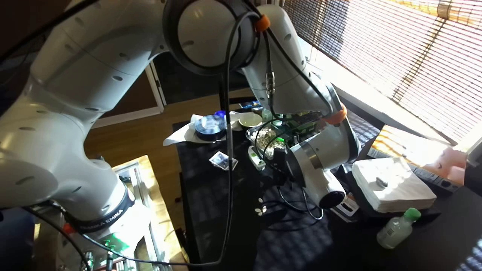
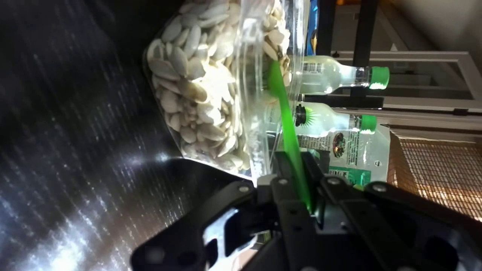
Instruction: Use the spoon to pick up contents from the container and put them inside the bowl
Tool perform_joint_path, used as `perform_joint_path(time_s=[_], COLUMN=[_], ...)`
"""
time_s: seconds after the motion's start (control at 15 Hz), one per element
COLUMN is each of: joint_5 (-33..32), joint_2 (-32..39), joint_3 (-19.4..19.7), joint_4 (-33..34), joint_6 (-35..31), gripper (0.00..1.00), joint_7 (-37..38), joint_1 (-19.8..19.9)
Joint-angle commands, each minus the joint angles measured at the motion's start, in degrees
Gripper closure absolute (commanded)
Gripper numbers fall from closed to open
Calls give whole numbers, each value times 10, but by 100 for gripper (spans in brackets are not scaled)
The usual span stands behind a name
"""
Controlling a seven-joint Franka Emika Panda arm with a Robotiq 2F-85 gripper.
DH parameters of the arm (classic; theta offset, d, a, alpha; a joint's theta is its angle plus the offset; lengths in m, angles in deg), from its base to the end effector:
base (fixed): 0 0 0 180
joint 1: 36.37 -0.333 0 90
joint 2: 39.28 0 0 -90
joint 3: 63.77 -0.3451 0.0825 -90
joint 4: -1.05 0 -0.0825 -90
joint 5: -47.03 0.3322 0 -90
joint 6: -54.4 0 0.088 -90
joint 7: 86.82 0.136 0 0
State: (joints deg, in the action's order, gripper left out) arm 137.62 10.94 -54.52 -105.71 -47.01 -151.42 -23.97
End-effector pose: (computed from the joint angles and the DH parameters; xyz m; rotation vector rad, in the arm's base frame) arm 0.5694 -0.0958 0.1042 -1.8385 0.4004 -0.2722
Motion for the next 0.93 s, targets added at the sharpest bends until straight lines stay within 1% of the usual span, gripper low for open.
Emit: perform_joint_path(time_s=[0.0,0.27,0.47,0.87], joint_5=[-19,-20,-22,-6], joint_2=[35,42,26,-37], joint_3=[-3,0,5,12], joint_4=[39,49,32,-36], joint_6=[52,97,120,106], gripper=[97,97,97,97], joint_7=[34,33,13,-45], joint_1=[18,31,35,24])
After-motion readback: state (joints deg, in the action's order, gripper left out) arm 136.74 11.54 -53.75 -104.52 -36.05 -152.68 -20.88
